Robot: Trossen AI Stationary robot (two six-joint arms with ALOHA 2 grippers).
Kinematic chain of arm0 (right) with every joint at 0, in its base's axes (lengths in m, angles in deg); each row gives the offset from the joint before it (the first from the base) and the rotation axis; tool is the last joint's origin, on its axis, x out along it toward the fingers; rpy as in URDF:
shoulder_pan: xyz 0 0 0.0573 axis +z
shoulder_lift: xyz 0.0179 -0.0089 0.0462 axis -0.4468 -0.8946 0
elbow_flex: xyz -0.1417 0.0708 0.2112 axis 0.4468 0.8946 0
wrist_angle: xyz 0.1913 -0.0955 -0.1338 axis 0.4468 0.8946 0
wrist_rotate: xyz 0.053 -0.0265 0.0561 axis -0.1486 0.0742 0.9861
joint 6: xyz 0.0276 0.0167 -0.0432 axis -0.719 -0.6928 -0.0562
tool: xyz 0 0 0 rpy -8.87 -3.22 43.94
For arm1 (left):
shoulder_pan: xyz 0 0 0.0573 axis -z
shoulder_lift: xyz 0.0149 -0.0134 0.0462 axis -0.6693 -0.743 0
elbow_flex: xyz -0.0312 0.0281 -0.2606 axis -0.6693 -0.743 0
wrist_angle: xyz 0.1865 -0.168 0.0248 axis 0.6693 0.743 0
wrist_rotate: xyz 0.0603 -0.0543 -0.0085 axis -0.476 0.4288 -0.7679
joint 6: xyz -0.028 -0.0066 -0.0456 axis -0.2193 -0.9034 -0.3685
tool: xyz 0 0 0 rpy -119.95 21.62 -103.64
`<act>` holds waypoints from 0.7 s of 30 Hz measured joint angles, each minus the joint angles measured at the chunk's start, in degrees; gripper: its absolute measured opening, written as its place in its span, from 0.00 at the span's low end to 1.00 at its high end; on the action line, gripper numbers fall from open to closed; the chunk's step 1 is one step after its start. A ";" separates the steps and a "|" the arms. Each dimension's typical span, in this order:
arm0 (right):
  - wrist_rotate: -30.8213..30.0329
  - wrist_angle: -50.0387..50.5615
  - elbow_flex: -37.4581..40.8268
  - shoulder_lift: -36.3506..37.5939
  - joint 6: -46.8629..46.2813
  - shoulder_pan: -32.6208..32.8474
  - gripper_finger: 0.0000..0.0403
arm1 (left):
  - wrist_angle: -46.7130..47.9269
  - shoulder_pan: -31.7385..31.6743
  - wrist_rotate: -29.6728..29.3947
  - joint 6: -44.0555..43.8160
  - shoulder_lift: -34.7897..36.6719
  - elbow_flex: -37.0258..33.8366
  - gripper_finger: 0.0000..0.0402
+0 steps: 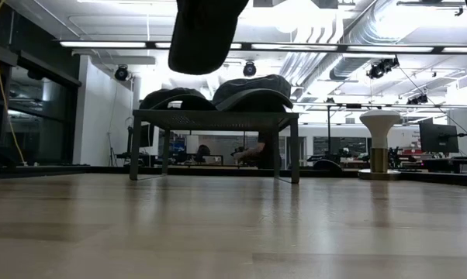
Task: Pick & Place hat
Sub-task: Stack the black cap on top of the black cap on the shelf
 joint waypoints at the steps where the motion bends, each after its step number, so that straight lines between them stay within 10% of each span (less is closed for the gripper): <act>1: 0.42 0.10 0.00 0.13 -0.52 0.04 0.02 | -0.01 0.00 0.18 0.00 0.01 0.00 0.06; 12: 9.15 4.19 0.00 2.81 -2.39 0.43 0.00 | 0.09 0.04 3.95 13.33 1.06 0.00 0.36; 21: 28.37 7.77 0.00 6.33 -3.79 0.48 0.00 | 0.65 0.00 15.71 28.89 8.99 0.13 0.50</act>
